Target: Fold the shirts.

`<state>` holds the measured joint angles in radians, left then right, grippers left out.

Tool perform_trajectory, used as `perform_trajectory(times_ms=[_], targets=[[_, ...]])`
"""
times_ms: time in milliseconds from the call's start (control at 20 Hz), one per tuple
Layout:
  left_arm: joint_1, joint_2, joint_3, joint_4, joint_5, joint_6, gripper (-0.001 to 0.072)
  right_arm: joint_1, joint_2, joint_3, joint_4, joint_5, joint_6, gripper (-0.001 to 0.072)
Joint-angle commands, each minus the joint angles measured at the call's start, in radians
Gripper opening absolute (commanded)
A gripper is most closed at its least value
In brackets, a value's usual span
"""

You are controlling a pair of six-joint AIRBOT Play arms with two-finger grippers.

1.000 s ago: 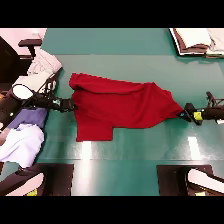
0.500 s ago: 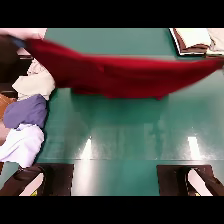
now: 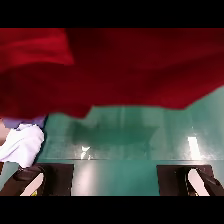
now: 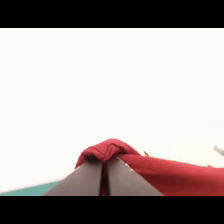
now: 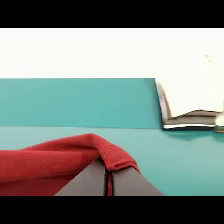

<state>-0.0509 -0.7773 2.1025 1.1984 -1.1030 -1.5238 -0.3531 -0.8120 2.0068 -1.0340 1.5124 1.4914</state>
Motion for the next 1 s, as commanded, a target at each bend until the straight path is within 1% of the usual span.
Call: perform_trajectory(times_ms=[0, 100, 250, 300, 400, 450, 500, 600, 700, 800, 950], targets=[[0.000, -0.024, -0.049, 0.030, -0.061, -0.025, 0.0022, -0.047, -0.087, 0.164, -0.039, 0.138, 0.057, 0.0015], [0.000, -0.075, -0.167, 0.029, -0.122, -0.024, 0.0023, -0.044, -0.125, 0.057, -0.035, 0.175, 0.084, 0.0015], [0.000, -0.206, -0.345, 0.029, -0.208, -0.011, 0.0023, 0.013, -0.192, -0.201, -0.047, 0.199, 0.089, 0.0015], [0.000, -0.256, -0.402, 0.029, -0.216, -0.011, 0.0024, 0.051, -0.225, -0.289, -0.092, 0.187, 0.089, 0.0015], [0.000, -0.370, -0.514, 0.028, -0.211, 0.000, 0.0024, 0.156, -0.312, -0.425, -0.248, 0.147, 0.089, 0.0015], [0.000, -0.435, -0.562, 0.020, -0.199, 0.005, 0.0024, 0.203, -0.364, -0.472, -0.301, 0.122, 0.089, 0.0015], [0.000, -0.495, -0.598, 0.014, -0.175, 0.006, 0.0024, 0.247, -0.428, -0.504, -0.322, 0.091, 0.086, 0.0015], [0.000, -0.621, -0.626, 0.014, -0.100, 0.018, 0.0024, 0.305, -0.560, -0.523, -0.328, -0.011, 0.068, 0.0015], [0.000, -0.719, -0.620, 0.014, -0.003, 0.032, 0.0024, 0.331, -0.696, -0.476, -0.327, -0.096, 0.067, 0.0015], [0.000, -0.784, -0.595, 0.013, 0.083, 0.032, 0.0024, 0.333, -0.816, -0.377, -0.319, -0.140, 0.053, 0.0015], [0.000, -0.831, -0.534, 0.014, 0.156, 0.032, 0.0023, 0.330, -0.925, -0.217, -0.319, -0.161, 0.040, 0.0015]])
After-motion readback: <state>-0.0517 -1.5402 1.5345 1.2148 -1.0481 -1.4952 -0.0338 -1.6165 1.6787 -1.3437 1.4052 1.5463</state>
